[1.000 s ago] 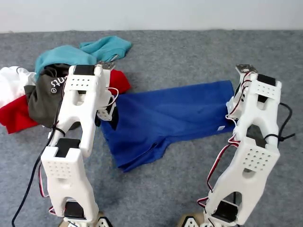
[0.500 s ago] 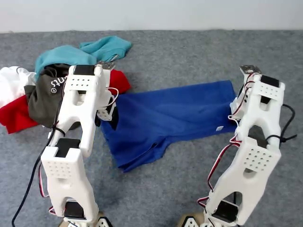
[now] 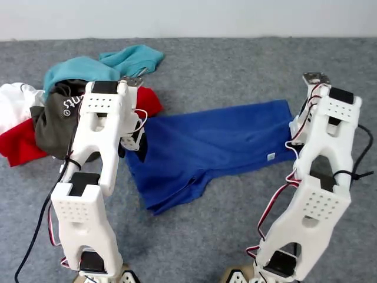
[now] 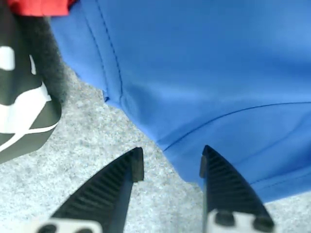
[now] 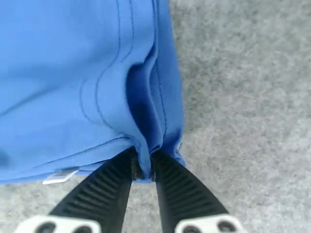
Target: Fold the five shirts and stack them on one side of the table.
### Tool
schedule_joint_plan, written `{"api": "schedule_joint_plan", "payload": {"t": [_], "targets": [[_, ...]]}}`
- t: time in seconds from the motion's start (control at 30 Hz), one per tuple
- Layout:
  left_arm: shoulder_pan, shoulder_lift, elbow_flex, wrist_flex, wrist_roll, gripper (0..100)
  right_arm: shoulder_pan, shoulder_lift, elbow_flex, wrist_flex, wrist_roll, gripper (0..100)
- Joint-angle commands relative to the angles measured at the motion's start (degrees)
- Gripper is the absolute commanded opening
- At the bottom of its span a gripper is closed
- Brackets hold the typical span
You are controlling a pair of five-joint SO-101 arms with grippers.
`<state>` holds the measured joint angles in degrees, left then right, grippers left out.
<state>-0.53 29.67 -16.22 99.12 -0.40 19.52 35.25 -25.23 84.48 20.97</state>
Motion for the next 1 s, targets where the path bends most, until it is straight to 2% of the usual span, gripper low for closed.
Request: {"api": "schedule_joint_plan", "payload": {"t": [0.0, 0.2, 0.57, 0.8, 0.97], "targets": [[0.4, -3.4, -0.1, 1.3, -0.5, 20, 3.4, -3.6, -1.1, 0.6, 0.5, 1.0], [0.4, -3.4, -0.1, 1.3, -0.5, 20, 6.9, 1.1, -1.1, 0.3, 0.5, 1.5], [0.4, -3.4, -0.1, 1.3, -0.5, 20, 7.3, 2.5, -1.1, 1.8, 0.5, 1.7], [1.6, -3.9, 0.5, 1.5, -0.8, 20, 7.3, 2.5, -1.1, 3.5, 0.5, 20.0], [10.7, -4.0, 4.7, 1.5, -6.5, 20, 6.9, -0.7, -1.5, 7.4, 0.5, 22.7]]}}
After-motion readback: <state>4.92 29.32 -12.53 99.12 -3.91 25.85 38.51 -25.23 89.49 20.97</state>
